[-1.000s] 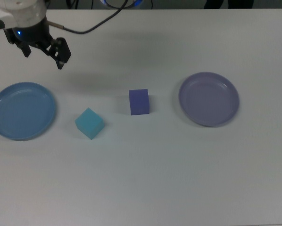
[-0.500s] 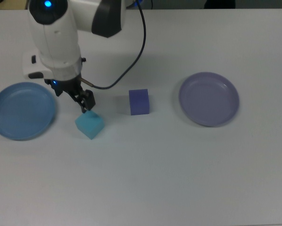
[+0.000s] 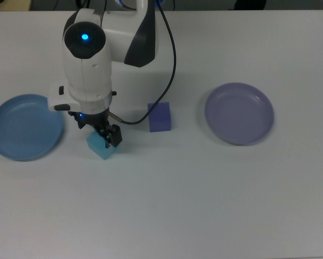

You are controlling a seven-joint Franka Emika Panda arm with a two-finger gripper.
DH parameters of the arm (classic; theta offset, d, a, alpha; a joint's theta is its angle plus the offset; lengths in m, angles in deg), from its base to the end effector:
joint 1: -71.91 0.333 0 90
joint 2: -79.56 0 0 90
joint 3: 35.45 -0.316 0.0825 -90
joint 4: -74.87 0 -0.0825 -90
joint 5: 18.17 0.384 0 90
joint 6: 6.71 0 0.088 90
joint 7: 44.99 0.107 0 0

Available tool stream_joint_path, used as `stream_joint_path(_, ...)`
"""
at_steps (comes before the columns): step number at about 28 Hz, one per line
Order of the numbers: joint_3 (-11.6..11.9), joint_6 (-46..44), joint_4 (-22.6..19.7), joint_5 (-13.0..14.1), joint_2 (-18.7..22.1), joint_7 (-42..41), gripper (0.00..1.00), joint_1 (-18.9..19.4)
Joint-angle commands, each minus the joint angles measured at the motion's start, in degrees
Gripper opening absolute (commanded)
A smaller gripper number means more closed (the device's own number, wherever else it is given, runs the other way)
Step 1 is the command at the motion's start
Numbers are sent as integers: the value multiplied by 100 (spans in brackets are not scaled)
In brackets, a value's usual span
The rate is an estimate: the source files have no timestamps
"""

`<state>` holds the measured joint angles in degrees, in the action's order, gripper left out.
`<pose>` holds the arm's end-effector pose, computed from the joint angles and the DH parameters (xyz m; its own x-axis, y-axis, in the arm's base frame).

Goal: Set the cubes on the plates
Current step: 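Move the open gripper over the light-blue cube and lower it, then close the gripper on the light-blue cube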

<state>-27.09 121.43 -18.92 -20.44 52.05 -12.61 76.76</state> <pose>0.6895 -0.0308 0.3535 0.8252 -0.5427 0.1563 -0.5521 -0.8335 0.0204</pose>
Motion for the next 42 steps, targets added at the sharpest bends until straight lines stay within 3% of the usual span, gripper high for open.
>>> stream_joint_path(1,-18,88,-51,-63,18,146,100,42)
stream_joint_path(20,-27,0,45,-28,106,339,100,42)
stream_joint_path(23,-62,-315,54,77,247,392,100,34)
stream_joint_path(36,-89,-387,-51,-1,-105,401,100,218)
stream_joint_path(38,-89,-387,-60,-1,-114,401,93,218)
stream_joint_path(39,-89,-378,-60,-1,-114,392,85,218)
stream_joint_path(40,-89,-378,-52,7,-114,400,69,192)
stream_joint_path(42,-89,-378,-43,16,-105,401,57,166)
